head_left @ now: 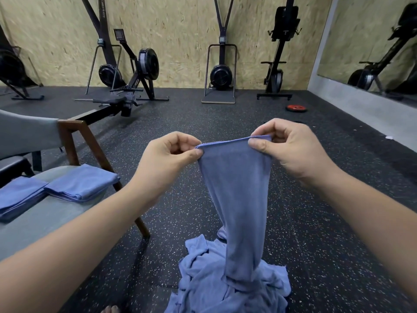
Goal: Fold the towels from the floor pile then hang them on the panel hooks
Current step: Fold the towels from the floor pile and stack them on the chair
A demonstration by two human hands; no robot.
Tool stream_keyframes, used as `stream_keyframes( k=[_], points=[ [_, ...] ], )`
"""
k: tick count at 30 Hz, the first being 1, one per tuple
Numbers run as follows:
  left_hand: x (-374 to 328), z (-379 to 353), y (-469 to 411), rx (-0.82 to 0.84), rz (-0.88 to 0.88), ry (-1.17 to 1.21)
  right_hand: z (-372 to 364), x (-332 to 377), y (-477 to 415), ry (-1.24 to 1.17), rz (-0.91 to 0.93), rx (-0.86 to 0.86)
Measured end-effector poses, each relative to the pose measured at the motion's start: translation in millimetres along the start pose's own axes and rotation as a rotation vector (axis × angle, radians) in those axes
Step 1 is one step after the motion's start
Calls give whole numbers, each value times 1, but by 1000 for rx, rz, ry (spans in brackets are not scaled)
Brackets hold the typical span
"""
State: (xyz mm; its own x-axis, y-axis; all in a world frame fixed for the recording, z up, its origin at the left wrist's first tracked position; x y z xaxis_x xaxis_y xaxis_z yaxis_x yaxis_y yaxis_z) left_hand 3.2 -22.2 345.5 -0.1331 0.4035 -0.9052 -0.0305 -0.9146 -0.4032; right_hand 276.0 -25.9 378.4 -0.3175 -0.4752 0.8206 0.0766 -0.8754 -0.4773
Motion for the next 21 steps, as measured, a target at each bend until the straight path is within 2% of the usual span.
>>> stream_keyframes(
  k=[3,6,8,11,15,18,21],
  points=[
    [-10,-11,5,74,-16,0,-10,-3,4,219,-52,156],
    [-15,-29,13,169,-28,-25,-36,2,16,384,16,250],
    [-17,-40,18,224,-49,-41,-53,1,23,300,18,284],
    [-12,-42,17,210,-66,-15,-66,0,26,184,40,309],
    [7,-47,20,206,-22,33,-63,2,22,200,67,272],
    [22,-60,32,287,-13,-20,-58,2,19,172,54,266],
    [29,-61,35,254,-38,-74,-51,-1,16,192,28,236]
  ],
)
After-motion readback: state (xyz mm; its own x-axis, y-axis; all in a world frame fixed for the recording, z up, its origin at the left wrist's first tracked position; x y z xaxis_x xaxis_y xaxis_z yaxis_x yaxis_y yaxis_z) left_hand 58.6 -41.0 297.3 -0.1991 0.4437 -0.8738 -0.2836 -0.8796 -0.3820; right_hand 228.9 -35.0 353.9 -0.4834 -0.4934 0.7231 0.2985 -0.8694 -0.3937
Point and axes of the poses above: each hand's wrist, its own y-axis away from the middle knuckle, its own z-axis out of the back of the hand, x = y × z, the point moved 8 cm from there along -y, towards the middle knuckle, and after that the axes turned 2 degrees about -x, right-handed, at the moved point
